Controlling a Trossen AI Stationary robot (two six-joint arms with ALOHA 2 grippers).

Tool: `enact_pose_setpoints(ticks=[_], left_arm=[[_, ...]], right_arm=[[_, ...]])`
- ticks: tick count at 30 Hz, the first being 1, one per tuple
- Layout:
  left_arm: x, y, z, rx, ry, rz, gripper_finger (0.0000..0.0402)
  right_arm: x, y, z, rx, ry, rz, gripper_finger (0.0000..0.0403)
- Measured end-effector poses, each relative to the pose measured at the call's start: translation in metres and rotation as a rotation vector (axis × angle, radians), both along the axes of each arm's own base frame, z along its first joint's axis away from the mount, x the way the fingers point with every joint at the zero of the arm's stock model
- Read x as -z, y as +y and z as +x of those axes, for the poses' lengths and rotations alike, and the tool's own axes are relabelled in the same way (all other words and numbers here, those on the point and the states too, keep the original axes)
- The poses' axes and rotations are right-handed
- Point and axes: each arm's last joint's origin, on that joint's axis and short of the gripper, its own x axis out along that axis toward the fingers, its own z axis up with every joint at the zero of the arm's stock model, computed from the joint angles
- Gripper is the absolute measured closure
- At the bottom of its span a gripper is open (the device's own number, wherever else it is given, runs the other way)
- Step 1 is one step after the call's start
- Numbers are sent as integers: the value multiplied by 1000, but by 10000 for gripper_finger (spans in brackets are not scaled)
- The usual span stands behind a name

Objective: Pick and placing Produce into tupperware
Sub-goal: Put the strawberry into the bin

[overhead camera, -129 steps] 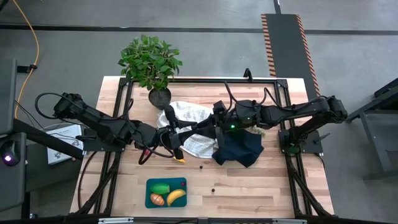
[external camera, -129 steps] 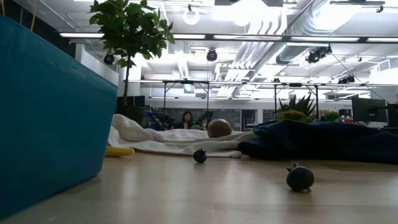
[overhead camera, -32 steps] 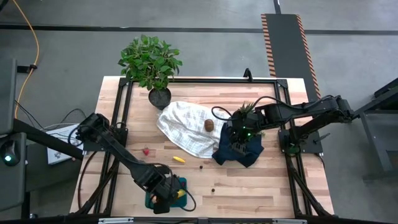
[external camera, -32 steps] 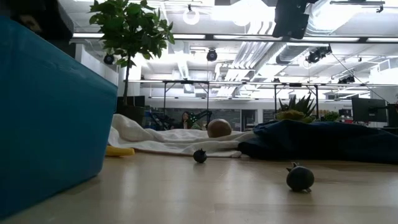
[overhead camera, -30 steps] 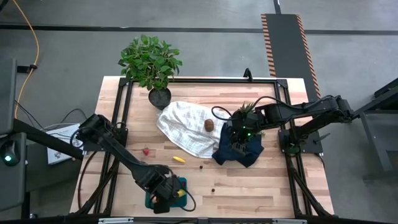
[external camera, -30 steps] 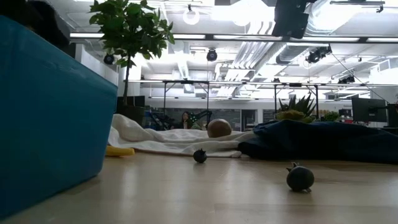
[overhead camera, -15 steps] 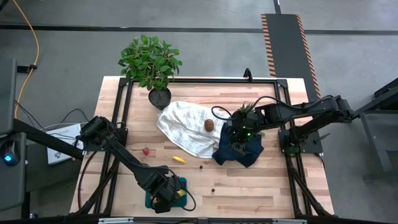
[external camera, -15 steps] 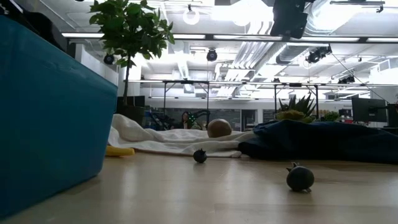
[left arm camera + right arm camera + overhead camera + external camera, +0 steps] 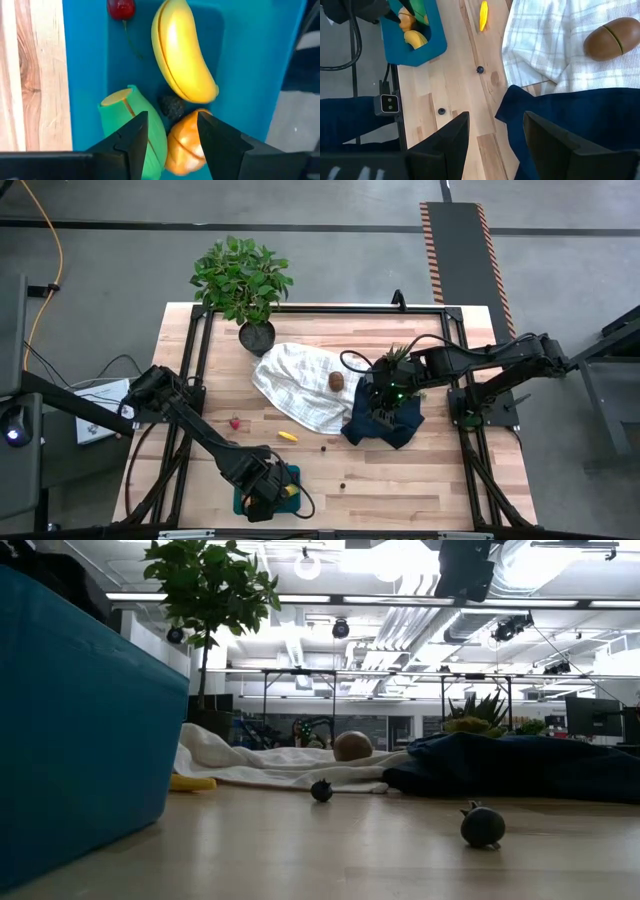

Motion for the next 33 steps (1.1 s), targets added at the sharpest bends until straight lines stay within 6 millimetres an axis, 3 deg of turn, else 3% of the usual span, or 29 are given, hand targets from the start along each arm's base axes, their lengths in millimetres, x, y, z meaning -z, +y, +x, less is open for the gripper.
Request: enact_pose_setpoints(ticks=[10, 18, 27, 33], left_arm=[[-49, 34, 15, 47, 53, 79, 288], [-75, 73, 25, -113, 87, 92, 310], [-92, 116, -6, -264, 297, 206, 311], [-116, 127, -34, -339, 214, 235, 316]], right_arm=[[0, 0, 0, -4, -2, -4, 224], [0, -1, 0, 19, -5, -34, 224], [0, -1, 1, 21, -10, -33, 224], [-1, -1, 1, 25, -16, -37, 224]])
